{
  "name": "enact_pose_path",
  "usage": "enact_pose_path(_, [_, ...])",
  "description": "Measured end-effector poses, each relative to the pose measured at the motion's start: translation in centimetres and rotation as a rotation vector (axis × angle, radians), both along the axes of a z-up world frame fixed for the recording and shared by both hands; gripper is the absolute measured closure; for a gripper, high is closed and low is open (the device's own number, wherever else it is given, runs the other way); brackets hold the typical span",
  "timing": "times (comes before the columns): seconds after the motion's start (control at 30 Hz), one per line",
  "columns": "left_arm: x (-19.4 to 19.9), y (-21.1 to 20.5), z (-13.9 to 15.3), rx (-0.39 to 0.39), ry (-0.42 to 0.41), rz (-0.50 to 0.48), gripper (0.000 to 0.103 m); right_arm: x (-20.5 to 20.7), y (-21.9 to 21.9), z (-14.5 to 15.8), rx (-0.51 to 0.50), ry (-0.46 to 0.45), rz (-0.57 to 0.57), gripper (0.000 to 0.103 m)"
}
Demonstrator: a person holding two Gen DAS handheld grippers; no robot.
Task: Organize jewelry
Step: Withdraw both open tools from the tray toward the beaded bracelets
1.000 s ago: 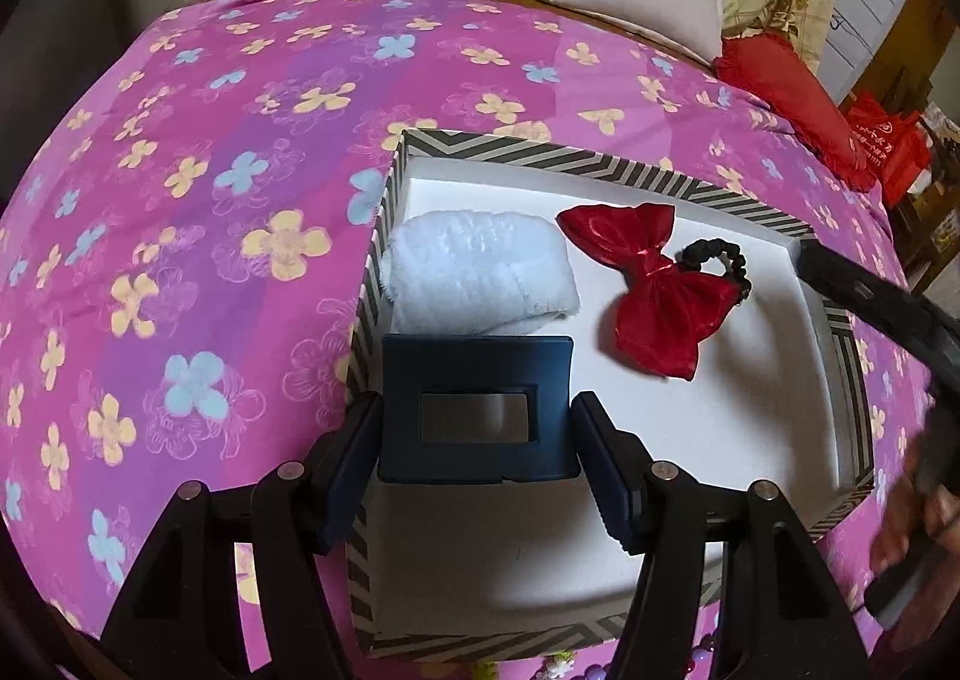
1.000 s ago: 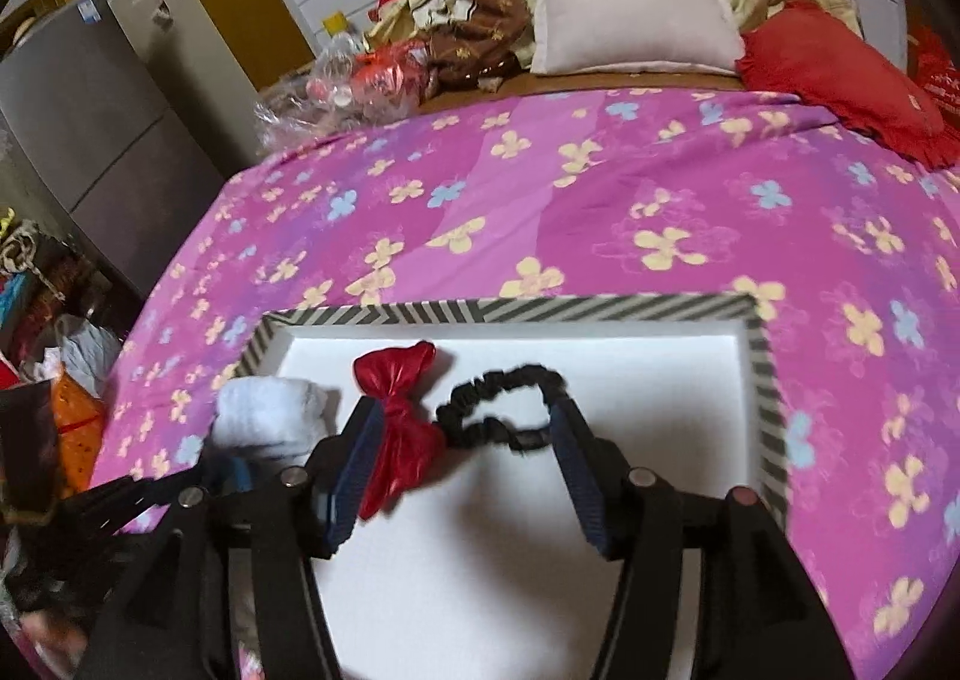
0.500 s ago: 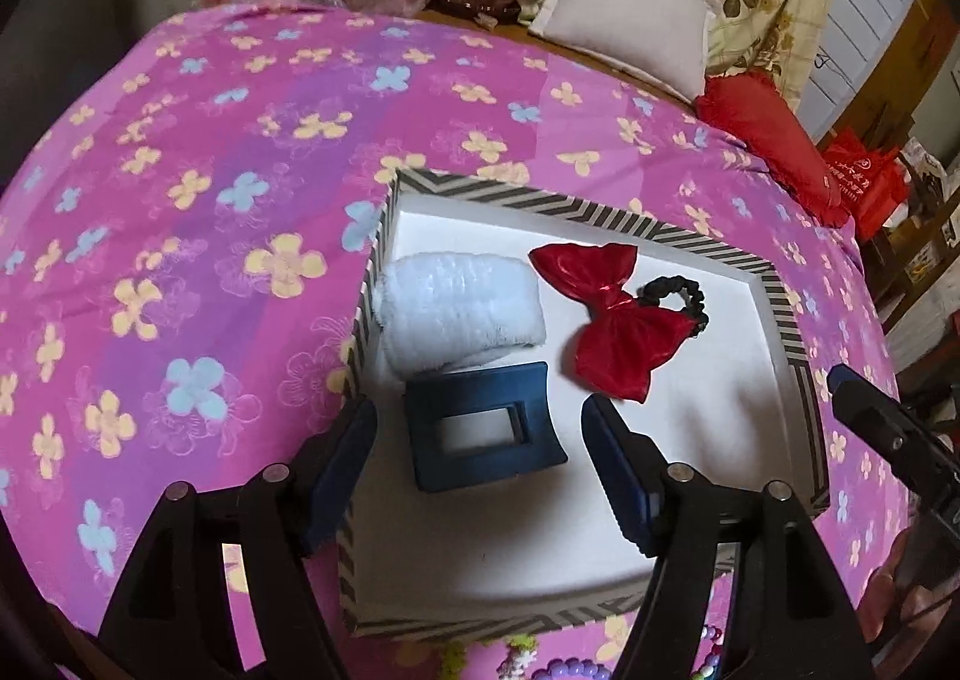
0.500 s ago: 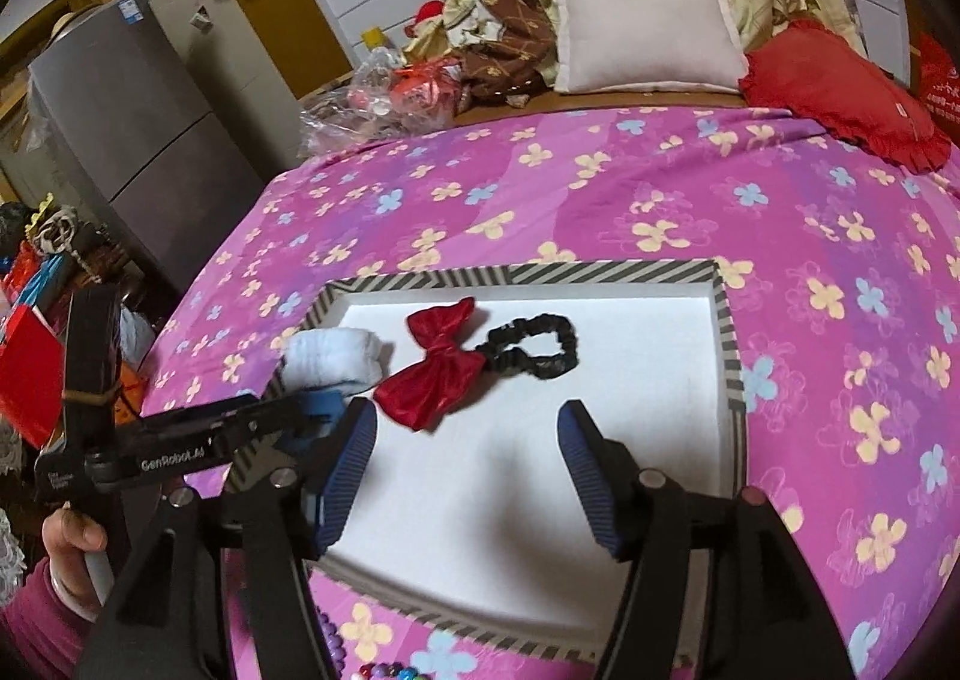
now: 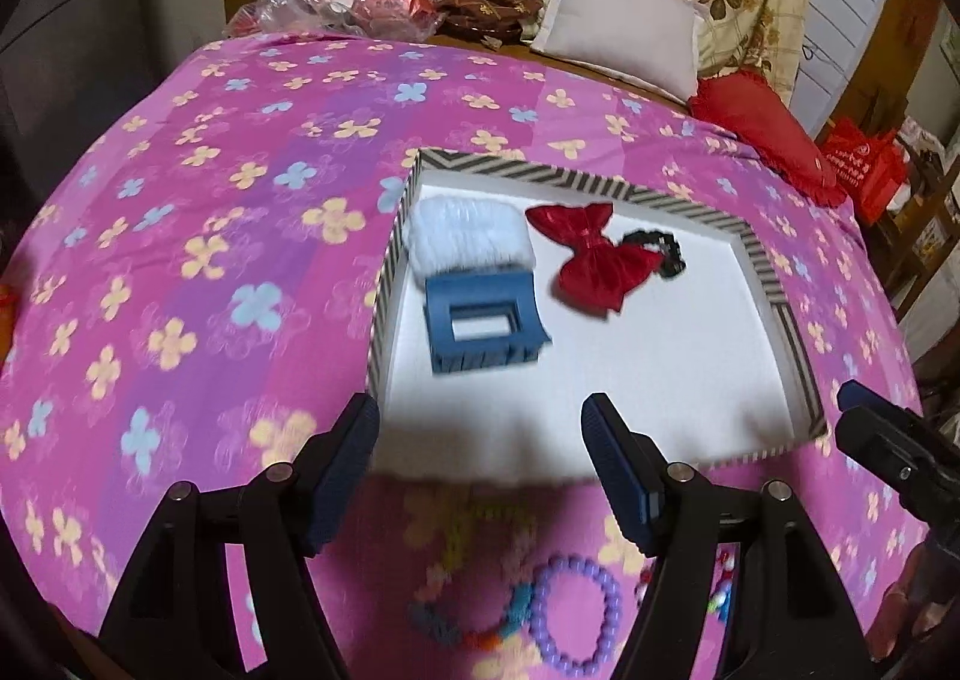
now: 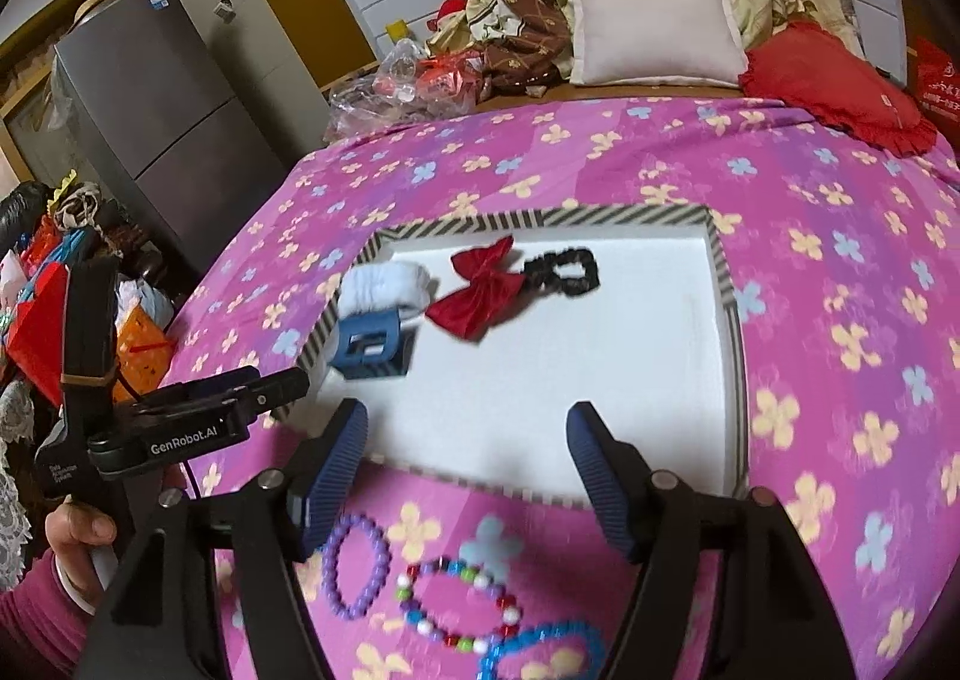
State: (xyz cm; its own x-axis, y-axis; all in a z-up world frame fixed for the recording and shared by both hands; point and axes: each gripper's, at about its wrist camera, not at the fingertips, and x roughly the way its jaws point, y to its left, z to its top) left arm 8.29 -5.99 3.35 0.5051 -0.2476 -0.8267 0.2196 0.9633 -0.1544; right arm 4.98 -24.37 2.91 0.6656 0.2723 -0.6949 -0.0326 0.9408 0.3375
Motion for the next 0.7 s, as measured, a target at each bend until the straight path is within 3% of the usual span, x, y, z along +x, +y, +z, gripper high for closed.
enact_pose_path(0.33, [-5.5, -0.3, 0.6, 0.026, -0.055, -0.018, 0.036, -5.3, 1.6, -1.2, 0.011, 0.018, 0.001, 0.030])
enact_pose_path(0.5, [-8.0, -0.9, 0.8, 0.074, -0.109, -0.038, 0.036, -7.5, 2.7, -1.6, -0.018, 0.016, -0.003, 0.030])
enact_pose_path(0.7, [-10.2, -0.7, 0.5, 0.049, -0.104, -0.039, 0.040, -9.5, 3.4, -2.2, -0.030, 0.016, -0.010, 0.028])
